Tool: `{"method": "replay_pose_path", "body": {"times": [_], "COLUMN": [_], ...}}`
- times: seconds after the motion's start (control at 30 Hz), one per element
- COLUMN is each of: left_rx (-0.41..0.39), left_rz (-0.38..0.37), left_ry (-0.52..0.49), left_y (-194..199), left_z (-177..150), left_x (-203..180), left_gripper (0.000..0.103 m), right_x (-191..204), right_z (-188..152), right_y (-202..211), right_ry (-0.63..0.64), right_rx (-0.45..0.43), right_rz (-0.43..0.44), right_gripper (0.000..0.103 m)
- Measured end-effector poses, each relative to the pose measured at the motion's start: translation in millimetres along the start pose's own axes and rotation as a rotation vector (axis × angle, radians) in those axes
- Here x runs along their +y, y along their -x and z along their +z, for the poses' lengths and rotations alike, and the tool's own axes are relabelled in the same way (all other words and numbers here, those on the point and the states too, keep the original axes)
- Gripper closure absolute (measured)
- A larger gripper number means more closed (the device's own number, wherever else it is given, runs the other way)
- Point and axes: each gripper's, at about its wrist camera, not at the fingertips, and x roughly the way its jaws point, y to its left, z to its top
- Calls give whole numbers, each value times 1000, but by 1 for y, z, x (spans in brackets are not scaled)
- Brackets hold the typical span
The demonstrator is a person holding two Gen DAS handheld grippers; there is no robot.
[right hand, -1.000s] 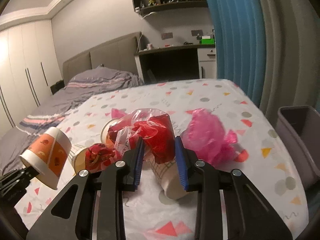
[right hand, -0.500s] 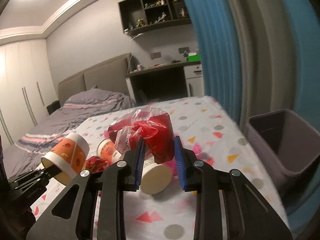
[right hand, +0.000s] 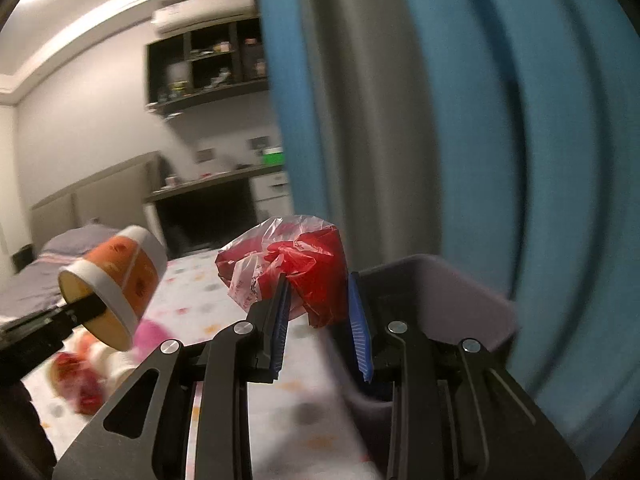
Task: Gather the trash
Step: 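Carry the orange cup and red bag over the grey bin and open both tools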
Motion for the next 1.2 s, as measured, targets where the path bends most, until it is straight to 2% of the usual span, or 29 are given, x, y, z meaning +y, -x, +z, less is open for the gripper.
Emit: {"method": "replay_pose_path", "body": {"times": [0.23,0.57,1.13,1.2], "left_rx": [43,128,256,273], "left_rz": [-87,-132,-178,-186], "left_ry": [-20,-44,-37,-40], "left_y": [-71,-144,-200,-204], "left_z": [13,11,-8,-11], "left_x": [-50,-91,-108,-110], "left_gripper": [100,100,100,100], "right_x": [-49,-63,-72,-74], "right_z": [-11,-25,-41,-44], "right_y": [-36,-61,-86,-85], "right_ry": [-48,-47,-47,-45], "right_rx": [50,102,201,207], "right_rz": [-103,-141,-143,-145], "right_gripper": [74,74,71,66]}}
